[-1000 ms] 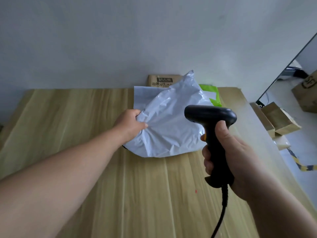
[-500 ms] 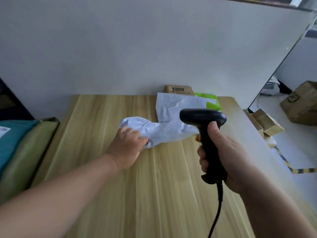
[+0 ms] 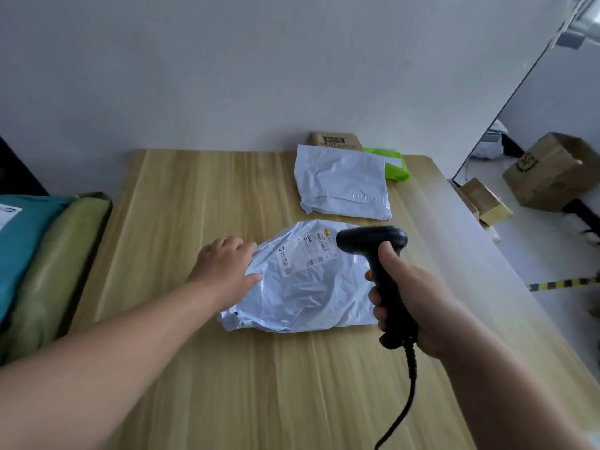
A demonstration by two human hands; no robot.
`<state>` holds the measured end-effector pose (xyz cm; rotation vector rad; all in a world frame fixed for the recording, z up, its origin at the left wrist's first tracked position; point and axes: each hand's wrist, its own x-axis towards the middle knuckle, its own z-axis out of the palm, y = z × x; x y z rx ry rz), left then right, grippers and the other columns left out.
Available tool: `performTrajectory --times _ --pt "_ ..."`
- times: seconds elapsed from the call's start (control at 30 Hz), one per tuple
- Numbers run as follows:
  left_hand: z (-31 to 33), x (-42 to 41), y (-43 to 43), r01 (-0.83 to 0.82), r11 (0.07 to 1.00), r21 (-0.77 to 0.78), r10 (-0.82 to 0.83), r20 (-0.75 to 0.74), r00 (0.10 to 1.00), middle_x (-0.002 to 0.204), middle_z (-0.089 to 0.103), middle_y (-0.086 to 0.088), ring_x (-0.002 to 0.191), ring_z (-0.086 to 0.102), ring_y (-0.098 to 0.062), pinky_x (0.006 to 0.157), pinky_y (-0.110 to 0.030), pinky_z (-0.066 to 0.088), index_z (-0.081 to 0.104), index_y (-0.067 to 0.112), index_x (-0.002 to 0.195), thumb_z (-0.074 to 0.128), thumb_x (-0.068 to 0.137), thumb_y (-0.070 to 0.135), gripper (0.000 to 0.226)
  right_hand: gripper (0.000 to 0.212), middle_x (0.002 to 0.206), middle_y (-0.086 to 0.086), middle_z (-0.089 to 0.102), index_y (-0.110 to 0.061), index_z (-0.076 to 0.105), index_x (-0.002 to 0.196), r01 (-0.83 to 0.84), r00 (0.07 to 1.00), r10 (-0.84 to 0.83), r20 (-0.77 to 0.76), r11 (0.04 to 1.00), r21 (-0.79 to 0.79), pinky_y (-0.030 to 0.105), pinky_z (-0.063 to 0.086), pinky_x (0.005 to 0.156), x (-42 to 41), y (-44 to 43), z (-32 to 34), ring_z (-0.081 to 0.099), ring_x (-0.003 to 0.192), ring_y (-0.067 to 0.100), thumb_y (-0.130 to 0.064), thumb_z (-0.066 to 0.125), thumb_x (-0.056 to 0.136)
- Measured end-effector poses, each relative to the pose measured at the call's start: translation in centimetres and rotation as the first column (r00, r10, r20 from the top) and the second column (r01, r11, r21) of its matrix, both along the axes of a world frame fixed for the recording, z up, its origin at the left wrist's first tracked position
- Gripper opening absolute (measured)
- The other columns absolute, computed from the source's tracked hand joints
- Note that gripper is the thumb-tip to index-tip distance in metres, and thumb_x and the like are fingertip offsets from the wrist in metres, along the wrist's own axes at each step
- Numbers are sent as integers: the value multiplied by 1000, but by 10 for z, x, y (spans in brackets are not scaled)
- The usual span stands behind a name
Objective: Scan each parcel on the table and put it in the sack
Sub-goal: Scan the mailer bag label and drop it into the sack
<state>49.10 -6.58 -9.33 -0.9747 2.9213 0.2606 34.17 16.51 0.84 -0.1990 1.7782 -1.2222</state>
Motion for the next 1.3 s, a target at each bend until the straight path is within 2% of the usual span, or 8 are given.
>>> performTrajectory --times 0.33,0.5,0.67,0.73,0.83,0.97,1.03,1.3 --pt "-10 -114 -26 -131 962 240 132 14 991 146 39 -11 130 42 -31 102 -40 38 25 15 147 65 81 52 86 86 62 4 56 -10 59 100 25 998 -26 61 1000 13 30 40 46 -50 4 -33 48 46 19 -78 64 48" --pt "-37 -166 -33 -237 848 474 199 131 971 151 34 -8 132 40 -28 100 -37 40 16 15 150 79 73 39 102 88 62 4 55 -10 59 102 31 993 -31 112 1000 5 28 38 46 -78 15 -54 46 46 20 -79 64 47" --pt "-55 -162 -21 -366 759 538 297 214 931 108 61 -8 92 60 -25 79 -34 50 51 11 108 85 65 31 59 87 64 5 54 -10 59 100 7 991 -8 134 1000 4 29 37 47 -92 21 -62 45 47 20 -79 65 47" --pt "-54 -152 -14 -412 638 650 388 191 902 98 67 -11 83 66 -27 80 -39 55 60 8 101 84 68 21 43 90 63 5 54 -9 59 102 -2 992 3 124 1000 -4 29 39 46 -94 19 -57 46 47 20 -79 65 45" --pt "-36 -134 -8 -424 406 809 590 122 798 93 71 -17 79 69 -31 79 -42 57 65 6 102 75 75 7 29 92 62 4 55 -9 59 104 -25 994 28 105 999 -32 29 40 45 -93 10 -41 47 46 20 -80 65 45" --pt "7 -107 -8 -415 289 863 788 32 615 95 68 -20 82 67 -33 77 -37 54 64 2 108 73 76 14 35 70 59 3 55 -12 59 96 -70 991 79 109 994 -87 28 41 46 -83 -9 -12 47 44 21 -76 62 69" --pt "31 -93 -7 -387 237 891 848 5 531 90 67 -16 74 65 -29 64 -29 49 64 4 108 72 79 17 33 67 59 3 55 -12 58 96 -95 989 108 99 988 -124 28 41 45 -78 -18 4 46 43 21 -74 60 73" --pt "99 -45 7 -246 216 945 951 -147 273 66 66 -4 55 61 -20 59 -25 46 62 11 90 69 83 11 9 62 59 3 57 -13 60 91 -181 974 208 90 954 -237 29 45 44 -49 -45 61 48 44 20 -73 58 80"
